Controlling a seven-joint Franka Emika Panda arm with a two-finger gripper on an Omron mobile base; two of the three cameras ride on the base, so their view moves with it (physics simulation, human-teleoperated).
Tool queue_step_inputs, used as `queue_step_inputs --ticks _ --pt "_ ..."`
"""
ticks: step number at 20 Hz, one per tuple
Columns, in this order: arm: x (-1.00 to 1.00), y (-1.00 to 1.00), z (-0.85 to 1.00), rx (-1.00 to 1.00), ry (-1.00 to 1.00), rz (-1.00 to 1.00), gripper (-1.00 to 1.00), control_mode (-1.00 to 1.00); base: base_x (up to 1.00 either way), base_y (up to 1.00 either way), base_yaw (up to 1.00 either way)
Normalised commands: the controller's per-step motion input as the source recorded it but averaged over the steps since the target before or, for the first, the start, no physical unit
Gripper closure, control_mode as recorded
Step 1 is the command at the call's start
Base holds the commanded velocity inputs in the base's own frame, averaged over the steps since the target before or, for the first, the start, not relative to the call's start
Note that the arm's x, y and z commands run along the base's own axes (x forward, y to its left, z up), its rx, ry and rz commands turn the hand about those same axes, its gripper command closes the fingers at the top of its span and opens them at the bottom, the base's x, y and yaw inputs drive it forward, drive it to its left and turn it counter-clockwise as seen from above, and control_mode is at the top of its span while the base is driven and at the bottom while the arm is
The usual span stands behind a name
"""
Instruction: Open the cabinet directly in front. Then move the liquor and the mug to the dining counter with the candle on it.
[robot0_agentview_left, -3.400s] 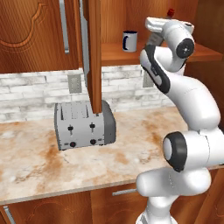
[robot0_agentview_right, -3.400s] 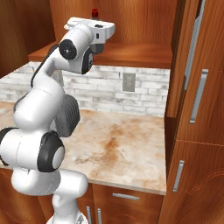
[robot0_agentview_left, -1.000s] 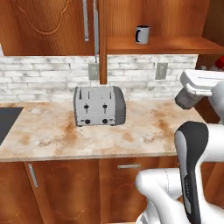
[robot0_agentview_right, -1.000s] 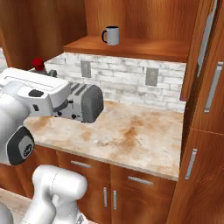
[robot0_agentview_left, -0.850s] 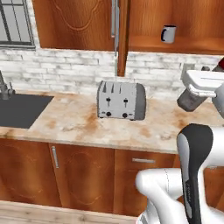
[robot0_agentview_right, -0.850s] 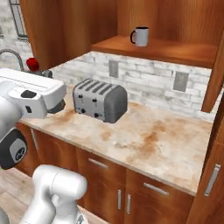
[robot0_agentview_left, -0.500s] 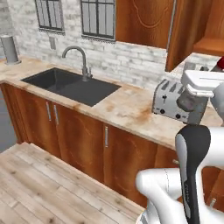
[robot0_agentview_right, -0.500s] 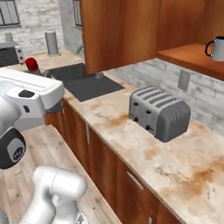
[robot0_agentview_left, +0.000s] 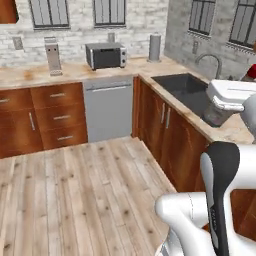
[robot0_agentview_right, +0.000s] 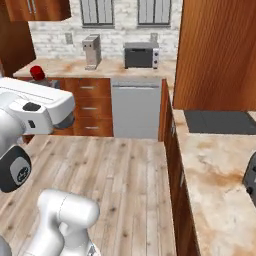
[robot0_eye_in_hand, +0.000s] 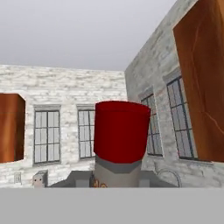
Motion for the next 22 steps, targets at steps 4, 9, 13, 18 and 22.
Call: queue_step_inputs --ticks 4,9,13,18,22 --pt "0.0 0.0 0.0 0.0 0.0 0.0 1.0 1.0 0.0 0.0 0.98" --pt "0.0 0.0 0.0 0.0 0.0 0.0 1.0 1.0 0.0 0.0 0.98" --pt "0.0 0.0 0.0 0.0 0.0 0.0 1.0 1.0 0.0 0.0 0.99" --pt "0.0 0.0 0.0 0.0 0.0 0.0 1.0 1.0 0.05 0.0 0.88" --pt "0.0 0.0 0.0 0.0 0.0 0.0 1.0 1.0 0.44 0.0 0.71"
